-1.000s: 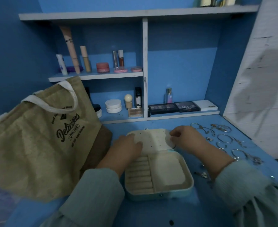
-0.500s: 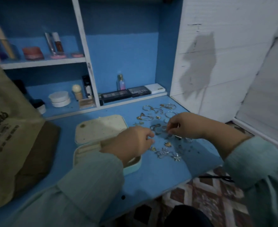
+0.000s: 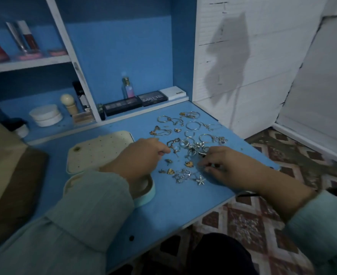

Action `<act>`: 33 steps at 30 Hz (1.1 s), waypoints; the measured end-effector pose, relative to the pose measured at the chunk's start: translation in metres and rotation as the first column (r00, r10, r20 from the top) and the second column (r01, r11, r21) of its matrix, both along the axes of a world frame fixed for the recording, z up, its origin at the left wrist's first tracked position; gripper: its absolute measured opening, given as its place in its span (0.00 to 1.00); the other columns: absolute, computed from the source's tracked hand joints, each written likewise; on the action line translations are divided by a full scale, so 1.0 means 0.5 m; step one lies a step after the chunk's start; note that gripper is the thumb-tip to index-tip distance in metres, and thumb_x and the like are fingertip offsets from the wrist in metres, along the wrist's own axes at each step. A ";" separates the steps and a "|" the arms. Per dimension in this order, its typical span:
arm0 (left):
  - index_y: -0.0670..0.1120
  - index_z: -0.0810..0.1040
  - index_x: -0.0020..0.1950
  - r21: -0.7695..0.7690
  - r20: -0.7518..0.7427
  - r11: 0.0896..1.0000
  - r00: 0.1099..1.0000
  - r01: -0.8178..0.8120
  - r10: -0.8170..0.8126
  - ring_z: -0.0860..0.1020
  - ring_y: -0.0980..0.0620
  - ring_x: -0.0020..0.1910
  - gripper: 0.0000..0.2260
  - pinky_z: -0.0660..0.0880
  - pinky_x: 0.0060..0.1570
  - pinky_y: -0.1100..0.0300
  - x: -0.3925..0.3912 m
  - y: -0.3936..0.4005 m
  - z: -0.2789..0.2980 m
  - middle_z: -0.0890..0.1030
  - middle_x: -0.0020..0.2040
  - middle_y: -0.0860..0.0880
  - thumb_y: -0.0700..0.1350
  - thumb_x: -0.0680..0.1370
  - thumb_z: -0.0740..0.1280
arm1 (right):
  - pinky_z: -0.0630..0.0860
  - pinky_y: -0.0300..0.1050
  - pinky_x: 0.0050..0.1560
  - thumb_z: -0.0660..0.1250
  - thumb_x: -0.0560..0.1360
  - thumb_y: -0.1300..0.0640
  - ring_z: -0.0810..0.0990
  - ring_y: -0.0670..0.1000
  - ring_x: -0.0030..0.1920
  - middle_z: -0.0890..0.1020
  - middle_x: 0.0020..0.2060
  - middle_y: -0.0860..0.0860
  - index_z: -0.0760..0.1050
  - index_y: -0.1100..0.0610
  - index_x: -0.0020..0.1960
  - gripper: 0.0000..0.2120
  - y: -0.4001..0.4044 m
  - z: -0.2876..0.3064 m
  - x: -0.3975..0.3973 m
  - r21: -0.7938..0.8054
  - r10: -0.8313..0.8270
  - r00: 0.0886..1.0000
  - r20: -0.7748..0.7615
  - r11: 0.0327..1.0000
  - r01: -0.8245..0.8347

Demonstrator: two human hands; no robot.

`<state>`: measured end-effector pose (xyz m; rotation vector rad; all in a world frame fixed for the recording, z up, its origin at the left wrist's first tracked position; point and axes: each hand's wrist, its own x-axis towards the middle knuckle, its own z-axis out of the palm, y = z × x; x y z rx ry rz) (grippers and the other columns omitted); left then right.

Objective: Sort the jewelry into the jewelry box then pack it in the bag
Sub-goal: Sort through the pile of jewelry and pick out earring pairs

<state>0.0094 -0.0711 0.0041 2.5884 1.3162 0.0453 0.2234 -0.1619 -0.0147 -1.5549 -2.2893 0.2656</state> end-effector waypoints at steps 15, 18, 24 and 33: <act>0.55 0.81 0.53 0.082 0.086 0.996 0.996 -0.037 0.030 0.75 0.60 0.45 0.08 0.68 0.48 0.66 -0.001 -0.015 -0.016 0.81 0.49 0.57 0.47 0.76 0.68 | 0.63 0.20 0.46 0.67 0.72 0.57 0.68 0.37 0.41 0.72 0.39 0.42 0.83 0.56 0.50 0.09 0.001 -0.049 -0.038 0.071 0.034 0.988 -0.150 0.997 -0.024; 0.54 0.81 0.51 0.063 0.122 0.996 0.991 -0.065 0.057 0.74 0.60 0.45 0.06 0.68 0.48 0.65 -0.002 -0.012 -0.022 0.80 0.48 0.57 0.47 0.75 0.68 | 0.63 0.20 0.46 0.70 0.72 0.60 0.68 0.34 0.40 0.70 0.39 0.38 0.83 0.56 0.50 0.07 0.004 -0.052 -0.039 0.084 0.014 0.985 -0.172 0.996 0.001; 0.52 0.80 0.53 0.007 0.234 0.992 0.965 -0.128 0.123 0.73 0.61 0.42 0.07 0.70 0.49 0.66 -0.003 -0.011 -0.031 0.77 0.45 0.59 0.48 0.77 0.66 | 0.64 0.26 0.43 0.69 0.73 0.59 0.69 0.34 0.41 0.69 0.39 0.35 0.83 0.55 0.51 0.08 0.006 -0.051 -0.043 0.094 -0.026 0.979 -0.203 0.995 0.046; 0.49 0.79 0.49 -0.021 0.372 0.981 0.909 -0.193 0.187 0.75 0.57 0.42 0.04 0.73 0.49 0.62 -0.004 -0.017 -0.035 0.76 0.41 0.58 0.45 0.77 0.66 | 0.69 0.43 0.47 0.69 0.73 0.62 0.73 0.48 0.44 0.71 0.38 0.45 0.83 0.57 0.49 0.07 0.057 -0.021 -0.054 0.161 -0.129 0.981 -0.147 0.975 0.152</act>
